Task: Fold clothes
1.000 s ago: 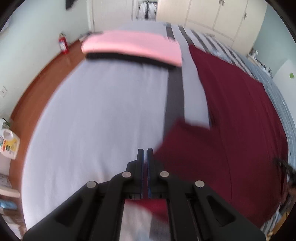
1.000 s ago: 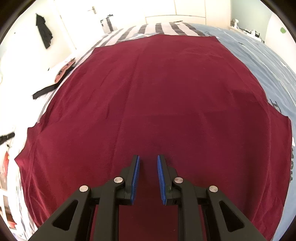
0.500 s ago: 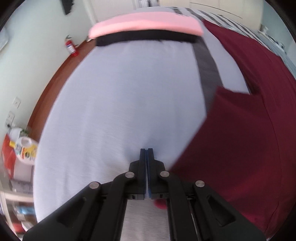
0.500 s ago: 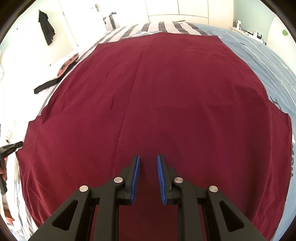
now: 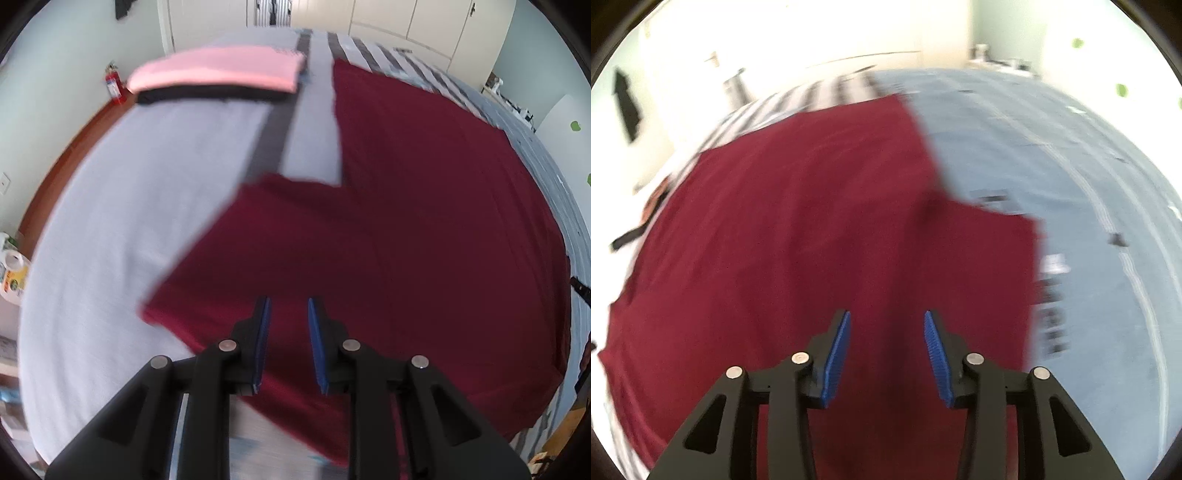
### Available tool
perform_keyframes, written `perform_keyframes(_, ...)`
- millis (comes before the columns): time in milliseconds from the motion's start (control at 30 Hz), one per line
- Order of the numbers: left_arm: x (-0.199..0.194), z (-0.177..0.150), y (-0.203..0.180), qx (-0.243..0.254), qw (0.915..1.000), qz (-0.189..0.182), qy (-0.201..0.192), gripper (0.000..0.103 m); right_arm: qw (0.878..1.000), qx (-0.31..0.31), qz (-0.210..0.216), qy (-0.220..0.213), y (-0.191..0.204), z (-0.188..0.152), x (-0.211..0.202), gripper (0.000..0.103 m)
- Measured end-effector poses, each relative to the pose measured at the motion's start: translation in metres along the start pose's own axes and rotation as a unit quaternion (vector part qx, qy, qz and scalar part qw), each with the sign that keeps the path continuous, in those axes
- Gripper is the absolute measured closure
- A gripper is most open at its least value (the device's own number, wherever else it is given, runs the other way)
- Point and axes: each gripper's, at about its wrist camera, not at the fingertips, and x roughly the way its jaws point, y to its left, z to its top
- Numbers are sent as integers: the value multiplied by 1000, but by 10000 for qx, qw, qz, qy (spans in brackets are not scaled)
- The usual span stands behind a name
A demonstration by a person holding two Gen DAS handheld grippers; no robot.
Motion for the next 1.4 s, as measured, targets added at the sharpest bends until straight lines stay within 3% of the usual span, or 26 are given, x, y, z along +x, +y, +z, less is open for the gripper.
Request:
perform_keyframes(133, 9, -15, -26, 114, 9998, 31, 134, 85, 9985, 431, -345, 5, -64, 15, 10, 60)
perform_keyframes(267, 21, -18, -46, 176, 9995, 85, 245, 85, 9971, 686, -315, 73, -110, 32, 33, 59)
perform_keyframes(500, 28, -18, -66, 133, 9989, 326, 297, 85, 9982, 532, 214, 174, -114, 52, 69, 59)
perform_keyframes(567, 29, -18, -69, 101, 9988, 375, 300, 85, 9990, 332, 166, 244, -108, 53, 78, 60)
perform_keyframes(600, 28, -18, -70, 96, 9987, 401, 297, 85, 9993, 251, 133, 243, -105, 53, 80, 61)
perform_keyframes(633, 25, -17, -71, 113, 9986, 429, 285, 85, 9994, 226, 137, 205, -105, 53, 80, 72)
perform_keyframes(667, 22, -17, -72, 129, 9985, 457, 274, 85, 9994, 221, 145, 201, -106, 53, 78, 91)
perform_keyframes(733, 17, -16, -73, 126, 9984, 480, 258, 85, 9993, 268, 121, 213, -110, 54, 70, 100)
perform_keyframes(967, 11, -13, -70, 158, 9978, 580, 273, 85, 9978, 618, -242, -87, -148, 48, 11, 101)
perform_keyframes(1100, 10, -9, -68, 189, 9975, 613, 293, 85, 9938, 931, -604, 45, -185, 32, -8, 101)
perform_keyframes(1333, 2, -8, -71, 210, 9972, 681, 245, 85, 9920, 792, -890, 414, -193, 12, 17, 101)
perform_keyframes(1400, -2, -6, -72, 220, 9971, 695, 204, 85, 9877, 899, -1182, 494, -195, 14, 20, 102)
